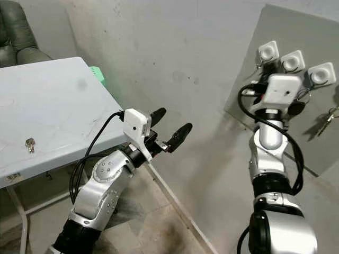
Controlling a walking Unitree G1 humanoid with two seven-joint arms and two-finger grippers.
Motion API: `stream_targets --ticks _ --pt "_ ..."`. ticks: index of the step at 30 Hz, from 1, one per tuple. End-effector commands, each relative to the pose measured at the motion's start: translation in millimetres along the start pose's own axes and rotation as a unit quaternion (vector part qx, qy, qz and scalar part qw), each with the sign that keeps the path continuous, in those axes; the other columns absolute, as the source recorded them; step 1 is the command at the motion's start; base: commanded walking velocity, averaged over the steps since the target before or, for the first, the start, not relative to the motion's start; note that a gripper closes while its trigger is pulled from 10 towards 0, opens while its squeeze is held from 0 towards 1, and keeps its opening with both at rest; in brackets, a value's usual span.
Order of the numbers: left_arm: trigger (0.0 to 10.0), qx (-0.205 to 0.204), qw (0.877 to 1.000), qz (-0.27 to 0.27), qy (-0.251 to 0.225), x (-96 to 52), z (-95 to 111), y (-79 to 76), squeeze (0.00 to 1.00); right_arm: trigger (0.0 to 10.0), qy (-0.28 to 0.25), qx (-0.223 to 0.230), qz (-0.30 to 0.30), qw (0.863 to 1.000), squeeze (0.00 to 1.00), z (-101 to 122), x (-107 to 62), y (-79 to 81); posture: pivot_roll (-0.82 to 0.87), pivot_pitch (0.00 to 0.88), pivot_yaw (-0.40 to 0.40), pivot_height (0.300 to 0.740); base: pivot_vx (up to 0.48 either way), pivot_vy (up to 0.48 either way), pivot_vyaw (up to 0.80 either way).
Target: Hang keys on a hook
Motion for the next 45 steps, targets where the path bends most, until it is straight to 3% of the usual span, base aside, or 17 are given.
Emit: stream_targets --ticks 1,6,8,9,10,12,22,32,45 --pt "10.0 -0.001 1.000 0.002 -0.007 1.4 5 -0.4 0.00 10.0 0.025 0.004 0.028 0.999 0.00 -10 -2.1 9.6 0.02 0.028 -0.070 0.740 0.000 0.000 0.00" --pt "10.0 -0.002 1.000 0.003 -0.008 1.3 6 0.0 0.00 10.0 0.026 0.021 0.040 0.999 0.00 -11 -2.6 14.5 0.02 0.025 -0.071 0.740 0.000 0.000 0.00" --pt "10.0 -0.002 1.000 0.003 -0.008 1.2 6 -0.4 0.00 10.0 -0.005 0.025 -0.020 0.999 0.00 2 0.4 -7.5 0.02 0.025 -0.071 0.740 0.000 0.000 0.00" --pt "10.0 -0.002 1.000 0.003 -0.008 1.2 6 -0.4 0.00 10.0 -0.005 0.025 -0.020 0.999 0.00 2 0.4 -7.5 0.02 0.025 -0.071 0.740 0.000 0.000 0.00" --pt "10.0 -0.003 1.000 0.004 -0.008 1.3 6 -0.4 0.00 10.0 -0.010 0.013 -0.055 0.998 0.00 4 -0.6 -20.7 0.02 0.025 -0.071 0.740 0.000 0.000 0.00" --pt "10.0 -0.004 1.000 0.004 -0.007 1.4 5 -0.4 0.00 10.0 -0.012 -0.002 -0.074 0.997 0.00 4 -4.0 -28.2 0.02 0.025 -0.071 0.740 0.000 0.000 0.00" --pt "10.0 -0.003 1.000 0.008 -0.008 1.8 6 1.2 0.00 10.0 -0.002 -0.025 -0.116 0.993 0.00 -10 -24.5 -42.1 0.02 0.031 -0.076 0.740 0.000 0.000 0.00" --pt "10.0 -0.003 1.000 0.007 -0.009 2.3 6 1.5 0.00 10.0 -0.089 -0.067 -0.146 0.983 0.00 27 -31.9 -58.1 0.01 0.038 -0.073 0.740 0.000 0.000 0.00" --pt "10.0 -0.004 1.000 0.006 -0.009 3.1 6 1.0 0.00 10.0 -0.120 -0.085 -0.175 0.974 0.00 43 -36.2 -68.3 0.01 0.039 -0.071 0.740 0.000 0.000 0.00"
Point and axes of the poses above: a point about 5 cm out from each wrist's last joint towards the gripper, its own x axis pointing out of the wrist towards the gripper, its own z axis along the axis of the wrist's last joint, y = z × x, the point moved 6 cm from there along x, pointing out of the wrist towards the gripper, and after that the axes turned 10 degrees about x, right-handed, at the moved point
